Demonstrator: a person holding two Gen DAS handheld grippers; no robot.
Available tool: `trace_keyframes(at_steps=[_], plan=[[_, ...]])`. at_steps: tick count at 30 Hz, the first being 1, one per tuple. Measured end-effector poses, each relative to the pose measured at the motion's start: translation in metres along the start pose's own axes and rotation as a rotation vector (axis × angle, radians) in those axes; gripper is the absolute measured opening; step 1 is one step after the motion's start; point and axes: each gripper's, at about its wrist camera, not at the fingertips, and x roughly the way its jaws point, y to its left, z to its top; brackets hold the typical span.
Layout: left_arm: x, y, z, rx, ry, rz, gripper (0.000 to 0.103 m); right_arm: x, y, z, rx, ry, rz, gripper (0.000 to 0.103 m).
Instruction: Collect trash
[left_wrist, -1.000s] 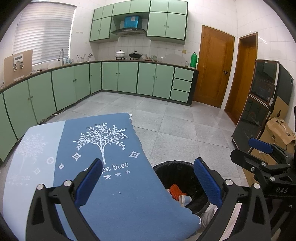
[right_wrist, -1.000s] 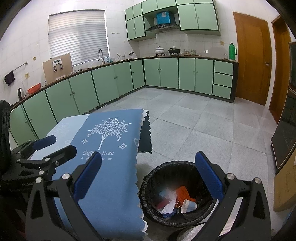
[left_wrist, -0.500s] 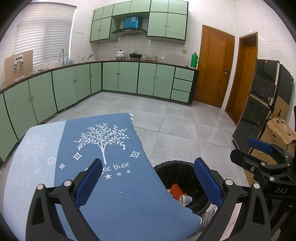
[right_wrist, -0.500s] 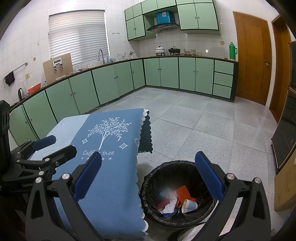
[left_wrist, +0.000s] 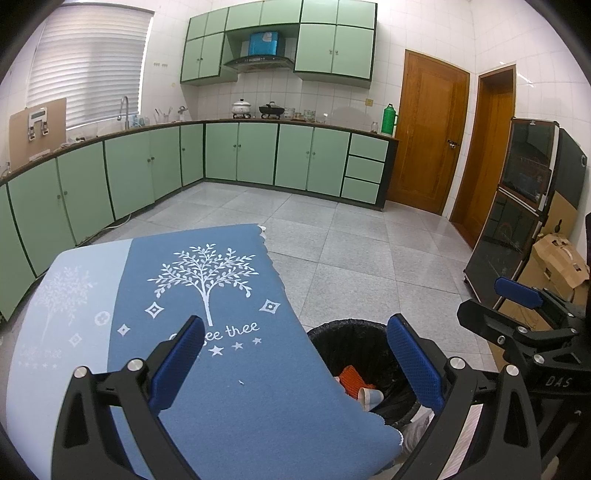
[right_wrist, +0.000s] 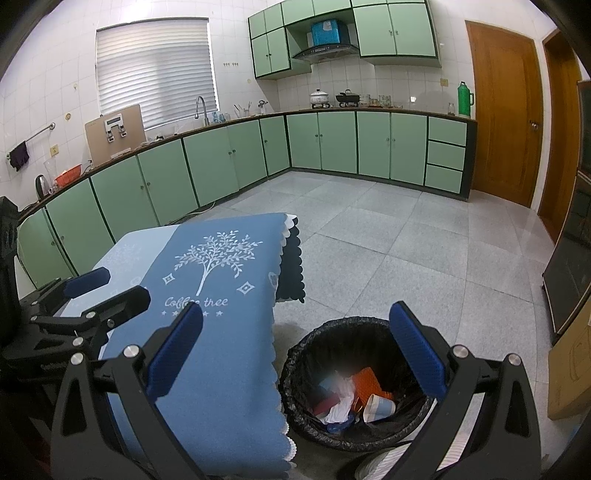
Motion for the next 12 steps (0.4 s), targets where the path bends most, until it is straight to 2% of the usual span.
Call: trace_keyframes(at_steps=[12], plan=[[0.0001, 0.0006, -0.0018, 0.001, 0.003, 0.006, 0.097, -0.0002, -0.0007, -0.0006, 0.004, 0.001, -0.001, 0.098]])
